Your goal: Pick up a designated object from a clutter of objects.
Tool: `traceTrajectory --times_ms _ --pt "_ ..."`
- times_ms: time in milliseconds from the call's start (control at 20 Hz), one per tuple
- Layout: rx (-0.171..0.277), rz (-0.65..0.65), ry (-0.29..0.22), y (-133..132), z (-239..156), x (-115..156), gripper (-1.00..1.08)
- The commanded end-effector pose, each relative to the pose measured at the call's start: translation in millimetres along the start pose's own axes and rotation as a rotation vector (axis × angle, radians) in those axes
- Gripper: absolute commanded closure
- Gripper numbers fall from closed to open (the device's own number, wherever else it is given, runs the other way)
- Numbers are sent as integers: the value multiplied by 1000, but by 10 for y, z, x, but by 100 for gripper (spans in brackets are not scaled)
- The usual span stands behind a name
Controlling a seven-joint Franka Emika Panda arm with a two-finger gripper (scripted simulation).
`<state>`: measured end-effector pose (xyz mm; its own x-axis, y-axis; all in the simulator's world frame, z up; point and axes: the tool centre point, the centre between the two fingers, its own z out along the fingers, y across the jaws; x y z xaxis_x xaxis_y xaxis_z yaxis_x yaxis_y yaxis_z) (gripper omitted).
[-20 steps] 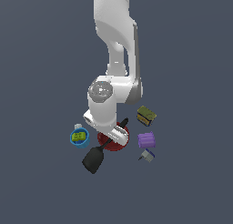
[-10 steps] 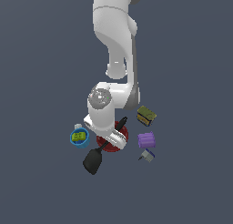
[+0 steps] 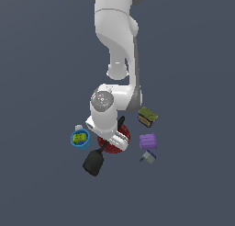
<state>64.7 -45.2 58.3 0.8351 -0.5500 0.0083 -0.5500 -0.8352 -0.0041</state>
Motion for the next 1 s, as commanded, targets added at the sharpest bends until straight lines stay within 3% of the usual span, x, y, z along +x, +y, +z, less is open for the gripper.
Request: traceTrajectory --times_ms 0,500,950 --pt "0 0 0 -2 -4 1 108" --pt "0 0 0 -16 -258 -68 108" --pt "-1 0 -2 -56 -951 -252 108"
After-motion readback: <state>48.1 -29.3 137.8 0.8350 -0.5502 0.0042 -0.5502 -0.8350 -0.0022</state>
